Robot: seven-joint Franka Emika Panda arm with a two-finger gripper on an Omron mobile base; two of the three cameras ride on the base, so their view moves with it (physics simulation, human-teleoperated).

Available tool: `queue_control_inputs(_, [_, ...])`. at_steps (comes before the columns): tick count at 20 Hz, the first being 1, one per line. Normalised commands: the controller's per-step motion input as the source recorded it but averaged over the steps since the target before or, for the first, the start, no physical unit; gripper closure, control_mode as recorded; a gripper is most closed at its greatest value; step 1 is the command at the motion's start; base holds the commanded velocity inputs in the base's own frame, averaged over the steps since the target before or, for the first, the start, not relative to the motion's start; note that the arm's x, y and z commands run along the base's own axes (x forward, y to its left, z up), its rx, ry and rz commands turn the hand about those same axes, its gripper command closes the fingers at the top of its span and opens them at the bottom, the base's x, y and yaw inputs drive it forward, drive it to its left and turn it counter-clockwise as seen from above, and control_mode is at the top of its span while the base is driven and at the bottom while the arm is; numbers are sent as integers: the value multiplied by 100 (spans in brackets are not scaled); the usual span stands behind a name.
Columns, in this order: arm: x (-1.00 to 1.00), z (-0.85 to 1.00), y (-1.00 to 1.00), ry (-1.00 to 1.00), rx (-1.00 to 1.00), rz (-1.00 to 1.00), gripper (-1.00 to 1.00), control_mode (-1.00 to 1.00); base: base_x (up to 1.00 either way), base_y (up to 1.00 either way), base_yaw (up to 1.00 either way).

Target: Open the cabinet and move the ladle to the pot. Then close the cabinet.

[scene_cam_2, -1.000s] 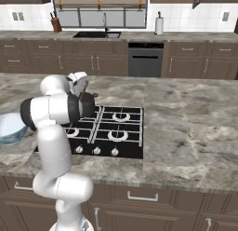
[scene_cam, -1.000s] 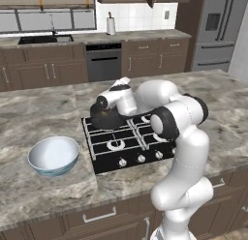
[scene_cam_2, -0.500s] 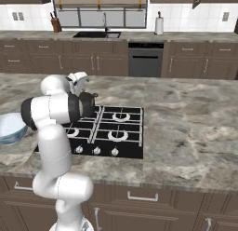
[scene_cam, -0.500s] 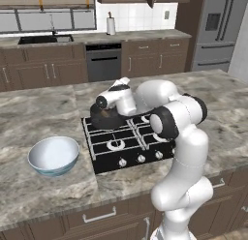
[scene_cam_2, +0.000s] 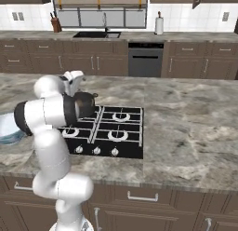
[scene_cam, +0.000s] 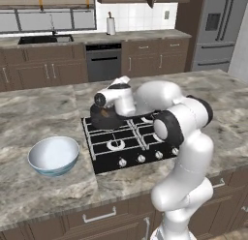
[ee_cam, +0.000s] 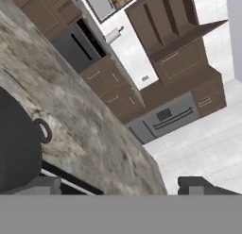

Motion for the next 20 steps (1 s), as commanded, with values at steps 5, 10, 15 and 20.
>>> queue_control_inputs(5, [-95, 100, 19, 0, 28, 0, -100, -100, 0, 0, 0])
queue_control_inputs(10, [-100, 97, -1, 5, 38, -9, -100, -100, 0, 0, 0])
queue_control_inputs(15, [-100, 72, -16, 16, 42, -14, -100, -100, 0, 0, 0])
queue_control_inputs(20, [-79, 55, -30, 23, 30, -12, -100, -100, 0, 0, 0])
